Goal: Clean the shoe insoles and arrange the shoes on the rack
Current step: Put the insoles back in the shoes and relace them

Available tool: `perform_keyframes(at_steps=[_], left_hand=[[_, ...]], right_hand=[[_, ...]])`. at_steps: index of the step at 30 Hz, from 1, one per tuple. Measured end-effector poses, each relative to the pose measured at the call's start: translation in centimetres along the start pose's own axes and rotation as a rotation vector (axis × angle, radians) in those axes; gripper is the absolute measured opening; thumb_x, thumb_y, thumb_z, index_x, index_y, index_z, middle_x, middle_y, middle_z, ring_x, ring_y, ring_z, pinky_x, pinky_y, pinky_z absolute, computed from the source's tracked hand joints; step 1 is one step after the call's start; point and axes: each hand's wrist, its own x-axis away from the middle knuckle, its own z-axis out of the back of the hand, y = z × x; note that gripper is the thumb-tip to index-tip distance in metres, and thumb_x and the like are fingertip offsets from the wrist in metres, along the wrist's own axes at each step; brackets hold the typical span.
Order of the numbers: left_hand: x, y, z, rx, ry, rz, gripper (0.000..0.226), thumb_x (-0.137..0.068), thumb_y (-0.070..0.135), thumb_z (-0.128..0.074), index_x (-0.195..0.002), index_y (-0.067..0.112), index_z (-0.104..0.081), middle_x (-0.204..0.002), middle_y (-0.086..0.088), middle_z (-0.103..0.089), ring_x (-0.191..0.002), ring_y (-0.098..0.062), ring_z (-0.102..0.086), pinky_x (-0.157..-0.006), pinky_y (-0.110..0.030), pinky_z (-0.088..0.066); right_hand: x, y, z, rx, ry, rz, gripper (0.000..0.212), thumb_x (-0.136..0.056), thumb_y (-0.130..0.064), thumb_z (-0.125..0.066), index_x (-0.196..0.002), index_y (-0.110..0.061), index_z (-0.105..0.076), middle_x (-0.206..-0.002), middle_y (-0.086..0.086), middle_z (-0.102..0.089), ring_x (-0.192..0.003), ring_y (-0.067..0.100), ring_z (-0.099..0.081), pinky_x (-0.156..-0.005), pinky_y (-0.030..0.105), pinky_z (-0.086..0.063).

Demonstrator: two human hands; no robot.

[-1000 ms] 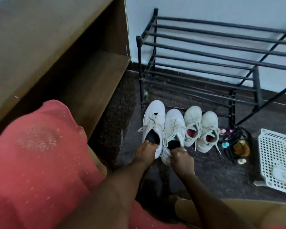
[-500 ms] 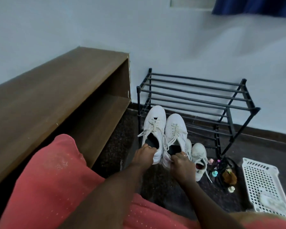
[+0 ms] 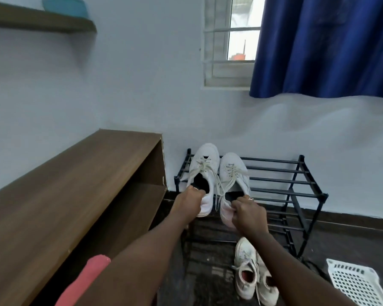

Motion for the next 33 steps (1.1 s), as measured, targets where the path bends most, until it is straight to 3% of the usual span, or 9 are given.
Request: perform_keyframes(at_steps=[3,7,12,17,21,23,27,30,33], left_hand=[[-4.1,-1.3,0.5,0.011,-0.008,-0.018,0.014,-0.082,-0.005,-0.044,-0.087,0.007,-0.051,-0.099,-0.015,-0.058,-0.094,-0.033,-0.055,-0.072,-0.041,-0.046],[-9.5,-3.6,-0.1,0.029,-0.023,-0.029,0.014,-0.081,-0.004,-0.047,-0.090,0.006,-0.052,-0.099,-0.015,-0.060,-0.094,-0.033,-0.056,-0.073,-0.040,-0.047],[-14.3,-5.7,-1.9,0.016,-0.047,-0.037,0.016,-0.082,-0.005,-0.048,-0.093,0.005,-0.053,-0.099,-0.015,-0.059,-0.091,-0.033,-0.057,-0.073,-0.040,-0.047],[-16.7,-6.6,-3.8,0.016,-0.090,-0.050,0.030,-0.083,-0.005,-0.047,-0.110,0.004,-0.056,-0.104,-0.015,-0.060,-0.097,-0.031,-0.057,-0.072,-0.037,-0.044],[-17.3,-6.7,-4.5,0.061,-0.093,-0.041,0.024,-0.080,-0.007,-0.048,-0.100,0.003,-0.055,-0.101,-0.015,-0.060,-0.095,-0.031,-0.056,-0.069,-0.036,-0.041],[-17.3,-6.6,-4.7,0.061,-0.099,-0.019,0.023,-0.079,-0.008,-0.046,-0.098,0.003,-0.052,-0.101,-0.015,-0.059,-0.097,-0.031,-0.054,-0.073,-0.039,-0.043],[-16.3,-5.8,-4.6,0.064,-0.081,0.051,0.037,-0.083,-0.007,-0.046,-0.119,0.005,-0.048,-0.120,-0.013,-0.051,-0.121,-0.027,-0.040,-0.090,-0.038,-0.046],[-14.4,-4.3,-4.9,0.061,0.073,0.073,0.052,-0.082,0.001,-0.058,-0.131,0.011,-0.042,-0.137,-0.004,-0.041,-0.133,-0.025,-0.030,-0.099,-0.037,-0.042],[-11.5,-1.5,-7.1,0.023,0.226,0.002,0.061,-0.076,0.002,-0.060,-0.133,0.015,-0.043,-0.143,-0.004,-0.037,-0.133,-0.026,-0.032,-0.108,-0.037,-0.034]], right_hand=[[-4.3,0.4,-0.6,0.000,-0.066,0.004,0.011,-0.054,-0.006,-0.055,-0.051,-0.017,-0.057,-0.056,-0.004,-0.055,-0.057,0.023,-0.061,-0.041,0.021,-0.024],[-10.1,0.8,-3.1,0.062,-0.234,-0.078,0.018,-0.081,-0.011,-0.048,-0.088,-0.015,-0.064,-0.096,0.002,-0.061,-0.094,0.025,-0.059,-0.061,0.027,-0.033],[-14.8,1.4,-6.6,0.012,-0.285,-0.141,0.020,-0.082,-0.010,-0.047,-0.092,-0.016,-0.064,-0.103,0.006,-0.060,-0.097,0.027,-0.059,-0.067,0.029,-0.036],[-16.4,1.6,-9.3,-0.009,-0.302,-0.157,0.025,-0.084,-0.008,-0.045,-0.097,-0.015,-0.065,-0.105,0.008,-0.062,-0.096,0.028,-0.060,-0.069,0.030,-0.040],[-16.3,1.8,-10.5,-0.026,-0.306,-0.182,0.027,-0.084,-0.007,-0.045,-0.102,-0.014,-0.065,-0.106,0.010,-0.061,-0.098,0.029,-0.060,-0.071,0.030,-0.042],[-16.5,1.7,-10.6,-0.049,-0.320,-0.205,0.028,-0.085,-0.006,-0.046,-0.107,-0.014,-0.063,-0.108,0.011,-0.060,-0.100,0.029,-0.059,-0.073,0.032,-0.043],[-16.0,1.4,-9.8,-0.111,-0.353,-0.172,0.032,-0.086,0.003,-0.046,-0.114,-0.010,-0.057,-0.118,0.009,-0.054,-0.112,0.026,-0.051,-0.078,0.036,-0.047],[-13.8,2.2,-8.5,-0.189,-0.268,-0.137,0.044,-0.086,0.004,-0.047,-0.127,-0.010,-0.048,-0.133,0.006,-0.046,-0.123,0.025,-0.040,-0.083,0.041,-0.049],[-9.7,4.0,-7.7,-0.207,-0.214,-0.138,0.051,-0.083,0.004,-0.049,-0.132,-0.011,-0.045,-0.135,0.007,-0.045,-0.123,0.027,-0.041,-0.087,0.042,-0.049]])
